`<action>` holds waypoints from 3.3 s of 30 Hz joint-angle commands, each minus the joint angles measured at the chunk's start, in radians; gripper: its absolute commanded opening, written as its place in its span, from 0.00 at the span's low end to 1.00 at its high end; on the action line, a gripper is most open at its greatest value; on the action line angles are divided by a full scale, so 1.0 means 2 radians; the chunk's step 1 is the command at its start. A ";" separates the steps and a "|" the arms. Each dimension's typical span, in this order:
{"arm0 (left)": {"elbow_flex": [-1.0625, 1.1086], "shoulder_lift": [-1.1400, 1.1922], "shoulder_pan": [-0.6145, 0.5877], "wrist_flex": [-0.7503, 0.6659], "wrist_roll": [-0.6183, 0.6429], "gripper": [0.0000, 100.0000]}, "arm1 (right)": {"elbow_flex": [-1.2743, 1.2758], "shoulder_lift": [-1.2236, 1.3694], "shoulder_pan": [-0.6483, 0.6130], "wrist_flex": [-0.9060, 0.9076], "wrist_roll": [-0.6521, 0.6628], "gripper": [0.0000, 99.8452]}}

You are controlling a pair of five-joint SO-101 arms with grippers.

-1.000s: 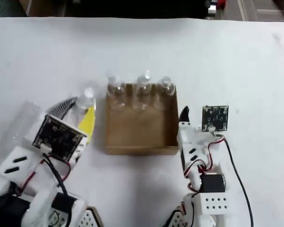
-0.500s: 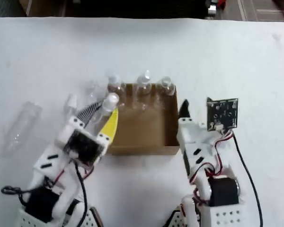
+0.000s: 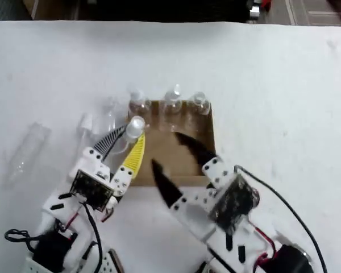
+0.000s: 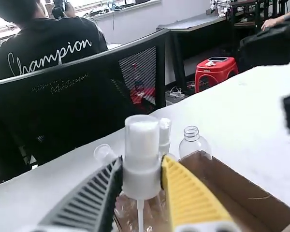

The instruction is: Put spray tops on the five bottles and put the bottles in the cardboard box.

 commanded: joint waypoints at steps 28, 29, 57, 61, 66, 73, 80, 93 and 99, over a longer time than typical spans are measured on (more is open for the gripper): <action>-0.005 -0.005 0.035 -0.012 0.007 0.02 | -0.002 0.204 0.078 -0.158 -0.114 0.12; -0.005 -0.005 0.035 -0.012 0.007 0.02 | 0.000 0.204 0.078 -0.161 -0.114 0.08; -0.004 -0.005 0.035 -0.015 0.007 0.02 | 0.030 0.198 0.074 -0.148 -0.113 0.14; -0.004 -0.005 0.035 -0.015 0.007 0.02 | 0.031 0.188 0.059 -0.145 -0.113 0.22; -0.004 -0.005 0.035 -0.015 0.007 0.02 | 0.035 0.136 0.040 -0.131 -0.094 0.25; -0.004 -0.005 0.036 -0.014 0.007 0.02 | 0.061 0.122 0.041 -0.142 -0.086 0.24; -0.004 -0.005 0.038 -0.013 0.007 0.02 | 0.071 0.122 0.041 -0.171 -0.086 0.24; -0.004 -0.005 0.035 -0.013 0.007 0.02 | 0.058 0.189 0.040 -0.210 -0.090 0.04; -0.004 -0.005 0.038 -0.012 0.007 0.02 | 0.061 0.149 0.041 -0.208 -0.086 0.02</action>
